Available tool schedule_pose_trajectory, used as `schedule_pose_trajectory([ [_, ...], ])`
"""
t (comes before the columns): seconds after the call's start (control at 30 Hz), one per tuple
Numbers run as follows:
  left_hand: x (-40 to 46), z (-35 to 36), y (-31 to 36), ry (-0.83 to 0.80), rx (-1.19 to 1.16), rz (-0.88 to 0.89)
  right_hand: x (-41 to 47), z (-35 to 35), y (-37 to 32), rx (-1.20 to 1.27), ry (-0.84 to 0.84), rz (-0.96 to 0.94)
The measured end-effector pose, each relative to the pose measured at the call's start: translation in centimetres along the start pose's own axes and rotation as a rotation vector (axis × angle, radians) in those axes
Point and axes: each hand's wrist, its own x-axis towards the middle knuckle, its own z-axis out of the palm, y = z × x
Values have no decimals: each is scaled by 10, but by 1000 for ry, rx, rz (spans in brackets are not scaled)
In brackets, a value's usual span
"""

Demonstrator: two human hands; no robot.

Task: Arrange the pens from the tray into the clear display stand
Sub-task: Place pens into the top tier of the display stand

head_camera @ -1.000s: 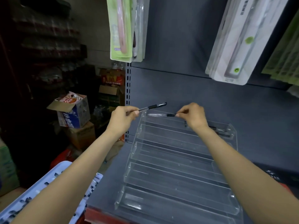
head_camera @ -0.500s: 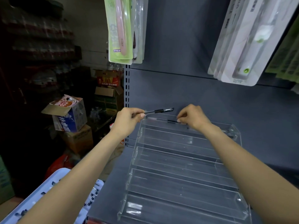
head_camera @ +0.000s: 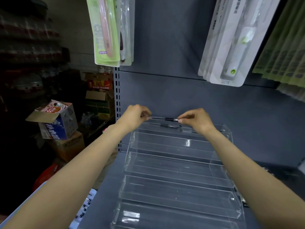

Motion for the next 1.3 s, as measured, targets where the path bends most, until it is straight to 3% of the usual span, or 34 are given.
schedule_pose_trajectory([
  [0.3, 19, -10, 0, -192, 244, 43, 9, 9, -10, -269, -115, 19],
  [0.53, 29, -8, 3, -286, 305, 9, 13, 12, -14, -311, -162, 33],
  [0.63, 26, -7, 1, -228, 241, 17, 10, 11, -14, -297, -151, 27],
  [0.93, -41, -18, 14, 193, -98, -39, -28, 21, -34, -80, -50, -209],
  [1.1, -110, -31, -10, 274, -127, -199, -61, 65, -72, -16, -161, -326],
  [1.3, -195, -49, -97, 287, -80, -400, -103, 166, -121, -11, -305, -369],
])
